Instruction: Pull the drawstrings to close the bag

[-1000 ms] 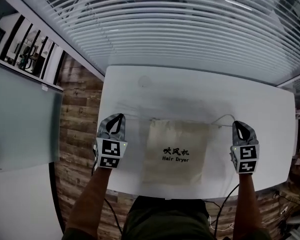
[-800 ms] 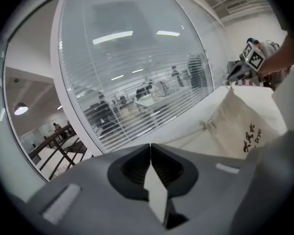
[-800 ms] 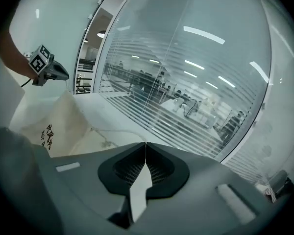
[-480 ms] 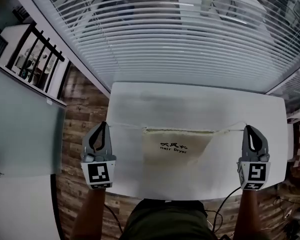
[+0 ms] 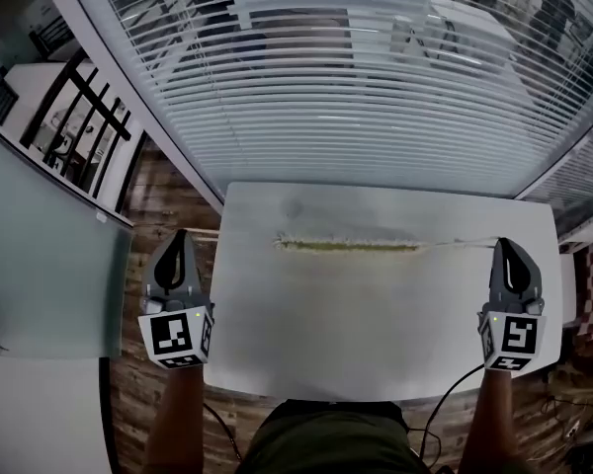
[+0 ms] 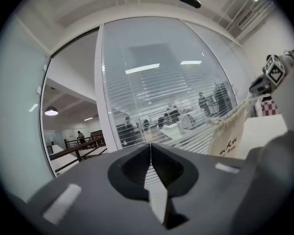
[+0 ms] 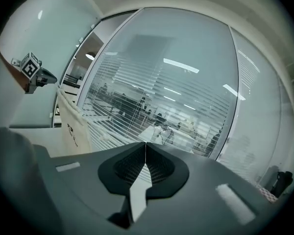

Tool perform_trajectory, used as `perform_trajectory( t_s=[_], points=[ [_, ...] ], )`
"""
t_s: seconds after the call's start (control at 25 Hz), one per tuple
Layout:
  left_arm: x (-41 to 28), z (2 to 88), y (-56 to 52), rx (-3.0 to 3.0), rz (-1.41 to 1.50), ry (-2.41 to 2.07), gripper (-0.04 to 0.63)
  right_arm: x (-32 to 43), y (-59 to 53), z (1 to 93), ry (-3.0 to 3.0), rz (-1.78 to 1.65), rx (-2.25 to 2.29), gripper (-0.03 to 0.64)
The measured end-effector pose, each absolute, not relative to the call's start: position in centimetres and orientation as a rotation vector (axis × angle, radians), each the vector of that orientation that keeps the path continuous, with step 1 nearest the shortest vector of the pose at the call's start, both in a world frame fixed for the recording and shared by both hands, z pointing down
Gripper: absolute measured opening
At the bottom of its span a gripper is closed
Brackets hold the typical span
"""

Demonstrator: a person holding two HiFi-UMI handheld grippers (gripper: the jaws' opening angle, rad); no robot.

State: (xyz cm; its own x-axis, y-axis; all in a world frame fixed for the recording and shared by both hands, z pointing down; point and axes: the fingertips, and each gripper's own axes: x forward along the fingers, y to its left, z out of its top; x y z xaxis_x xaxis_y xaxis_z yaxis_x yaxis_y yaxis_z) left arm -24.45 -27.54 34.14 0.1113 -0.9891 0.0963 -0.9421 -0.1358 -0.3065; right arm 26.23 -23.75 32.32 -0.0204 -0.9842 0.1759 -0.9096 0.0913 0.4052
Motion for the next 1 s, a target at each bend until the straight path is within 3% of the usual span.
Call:
perform_trajectory(
  t_s=[1.0],
  points=[
    [-31.4,29.4,-28.1,-2.226,-0.074,2.187,0.012,32.2,-23.6,27.0,-1.947,-0.177,2.083,0.015]
  ],
)
